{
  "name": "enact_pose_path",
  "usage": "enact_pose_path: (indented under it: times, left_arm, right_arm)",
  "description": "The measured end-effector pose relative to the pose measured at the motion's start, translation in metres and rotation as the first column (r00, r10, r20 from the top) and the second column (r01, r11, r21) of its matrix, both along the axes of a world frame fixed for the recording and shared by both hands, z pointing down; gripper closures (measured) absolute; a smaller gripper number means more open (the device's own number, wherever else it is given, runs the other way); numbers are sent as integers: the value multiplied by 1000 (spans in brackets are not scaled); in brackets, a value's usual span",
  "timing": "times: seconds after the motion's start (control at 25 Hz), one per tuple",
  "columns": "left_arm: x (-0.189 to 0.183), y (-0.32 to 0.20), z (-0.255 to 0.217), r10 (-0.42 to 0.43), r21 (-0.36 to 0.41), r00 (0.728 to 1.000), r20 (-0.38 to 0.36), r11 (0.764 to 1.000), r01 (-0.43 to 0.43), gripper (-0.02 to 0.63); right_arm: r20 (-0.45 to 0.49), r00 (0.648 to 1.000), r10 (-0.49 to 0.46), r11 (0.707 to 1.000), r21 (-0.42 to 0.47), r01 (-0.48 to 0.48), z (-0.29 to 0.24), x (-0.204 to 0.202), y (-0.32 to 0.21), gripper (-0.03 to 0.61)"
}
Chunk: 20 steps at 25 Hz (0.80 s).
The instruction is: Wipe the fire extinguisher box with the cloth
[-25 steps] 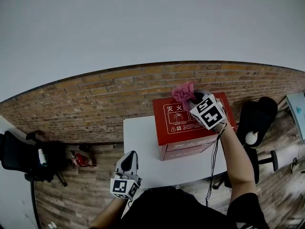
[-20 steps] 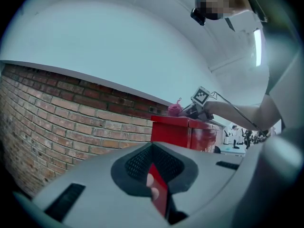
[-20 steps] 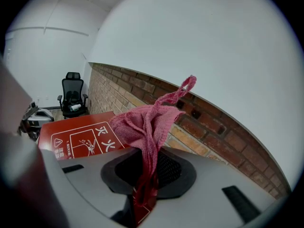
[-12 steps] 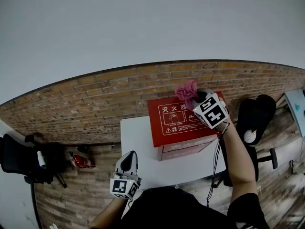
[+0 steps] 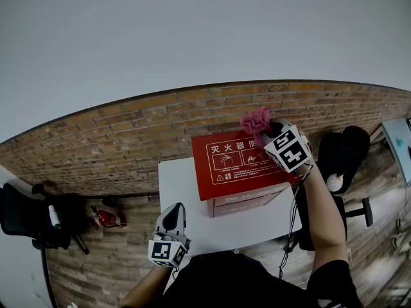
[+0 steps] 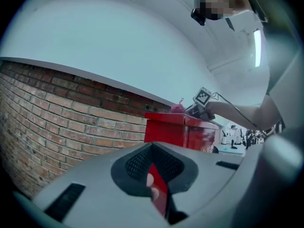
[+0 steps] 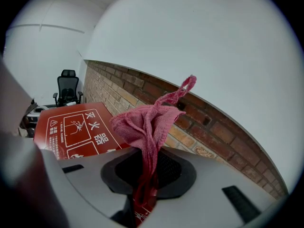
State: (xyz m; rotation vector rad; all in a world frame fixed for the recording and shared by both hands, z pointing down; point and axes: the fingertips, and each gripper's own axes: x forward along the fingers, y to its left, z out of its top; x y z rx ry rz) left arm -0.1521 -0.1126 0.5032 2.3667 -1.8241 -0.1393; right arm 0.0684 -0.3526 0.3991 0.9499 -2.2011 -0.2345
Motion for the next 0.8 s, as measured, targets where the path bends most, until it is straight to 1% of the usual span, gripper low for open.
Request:
enact_pose_path:
  times: [0.8]
  left_arm:
    - [37, -20, 3, 40, -10, 999, 4, 999, -40, 580]
  right_arm:
    - [-24, 997, 72, 997, 10, -72, 3, 67, -20, 510]
